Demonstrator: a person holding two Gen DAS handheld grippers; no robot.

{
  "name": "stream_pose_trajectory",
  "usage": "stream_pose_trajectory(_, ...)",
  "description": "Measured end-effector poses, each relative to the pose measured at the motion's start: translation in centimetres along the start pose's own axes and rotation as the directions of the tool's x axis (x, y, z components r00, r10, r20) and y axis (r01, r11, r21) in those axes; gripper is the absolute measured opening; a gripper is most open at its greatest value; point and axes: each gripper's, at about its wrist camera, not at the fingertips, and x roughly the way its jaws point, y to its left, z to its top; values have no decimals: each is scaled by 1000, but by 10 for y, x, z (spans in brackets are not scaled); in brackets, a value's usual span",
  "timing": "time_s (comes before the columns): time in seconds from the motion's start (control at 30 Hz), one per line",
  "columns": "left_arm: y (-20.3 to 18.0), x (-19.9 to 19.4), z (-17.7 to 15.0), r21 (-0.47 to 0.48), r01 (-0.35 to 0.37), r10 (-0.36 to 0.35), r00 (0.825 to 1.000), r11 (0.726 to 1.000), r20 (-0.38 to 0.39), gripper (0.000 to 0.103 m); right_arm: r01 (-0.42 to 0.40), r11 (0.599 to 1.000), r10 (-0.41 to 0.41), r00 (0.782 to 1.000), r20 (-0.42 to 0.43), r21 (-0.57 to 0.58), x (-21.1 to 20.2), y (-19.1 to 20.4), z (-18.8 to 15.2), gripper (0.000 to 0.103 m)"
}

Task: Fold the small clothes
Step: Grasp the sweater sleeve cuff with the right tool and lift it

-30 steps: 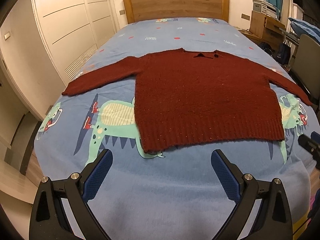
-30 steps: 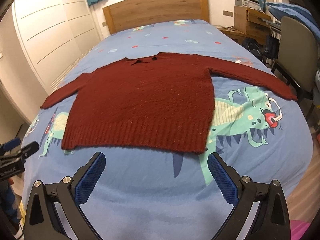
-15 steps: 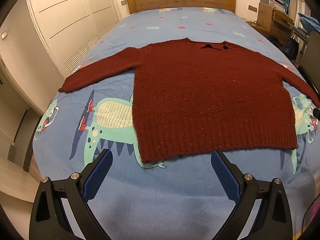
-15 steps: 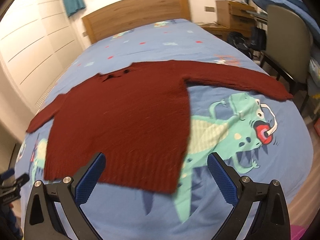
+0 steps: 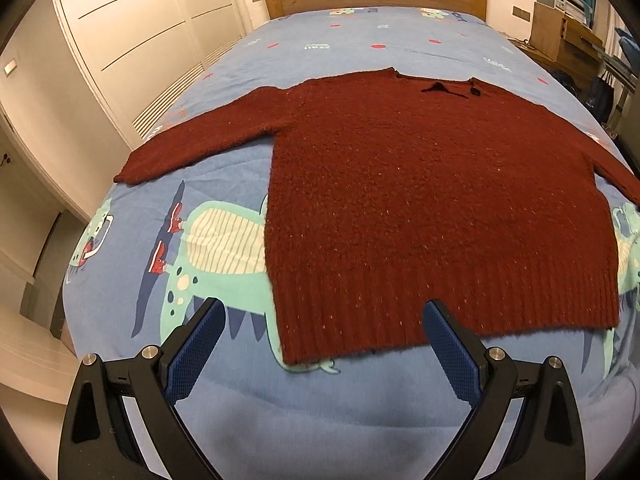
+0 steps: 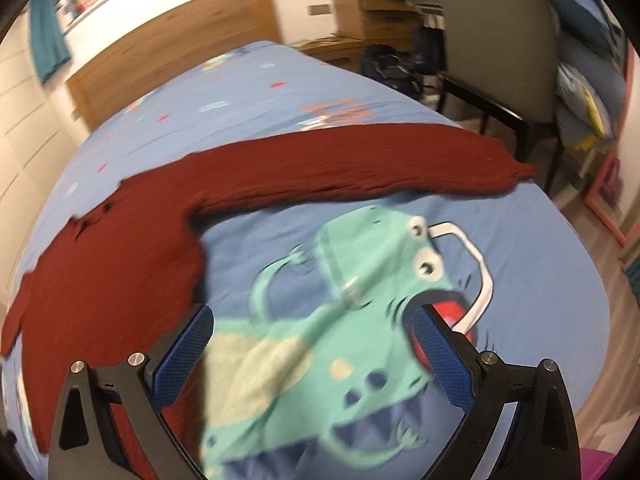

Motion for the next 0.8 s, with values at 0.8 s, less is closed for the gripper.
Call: stream_pose_trajectory(0.8, -1, 32, 32, -10, -62, 61, 997, 998, -54, 97, -168, 715, 86, 984, 153, 679, 68, -210, 64, 80)
